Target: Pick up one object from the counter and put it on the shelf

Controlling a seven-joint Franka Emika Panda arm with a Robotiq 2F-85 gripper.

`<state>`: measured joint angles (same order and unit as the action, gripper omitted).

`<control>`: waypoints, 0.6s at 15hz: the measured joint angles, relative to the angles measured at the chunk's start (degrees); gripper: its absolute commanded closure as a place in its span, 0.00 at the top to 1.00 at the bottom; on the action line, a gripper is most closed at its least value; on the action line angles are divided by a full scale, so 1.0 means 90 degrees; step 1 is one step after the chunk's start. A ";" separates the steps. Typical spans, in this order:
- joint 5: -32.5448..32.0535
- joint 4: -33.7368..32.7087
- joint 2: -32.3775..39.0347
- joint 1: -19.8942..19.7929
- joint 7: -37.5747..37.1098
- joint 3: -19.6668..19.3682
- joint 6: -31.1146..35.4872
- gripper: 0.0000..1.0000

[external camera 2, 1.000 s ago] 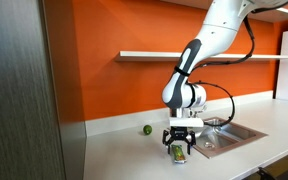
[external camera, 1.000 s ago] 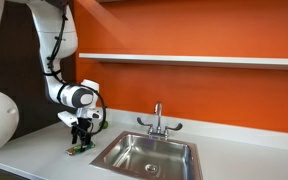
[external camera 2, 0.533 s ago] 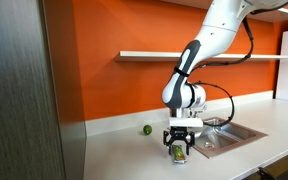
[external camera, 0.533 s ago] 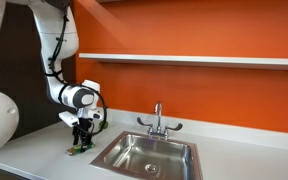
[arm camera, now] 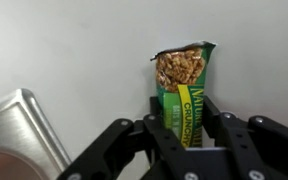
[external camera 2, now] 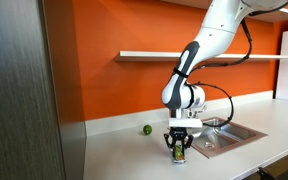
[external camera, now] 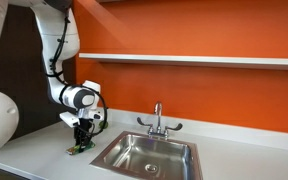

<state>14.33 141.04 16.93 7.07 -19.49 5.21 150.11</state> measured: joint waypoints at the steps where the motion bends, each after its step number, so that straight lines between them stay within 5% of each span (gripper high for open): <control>1: 0.0000 -0.0005 0.0002 0.0000 0.0000 0.0000 0.0000 0.18; 9: -0.0062 -0.0116 -0.0124 0.0030 -0.0010 -0.0009 -0.0002 0.18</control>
<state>13.77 139.99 15.82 7.34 -19.58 5.13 150.09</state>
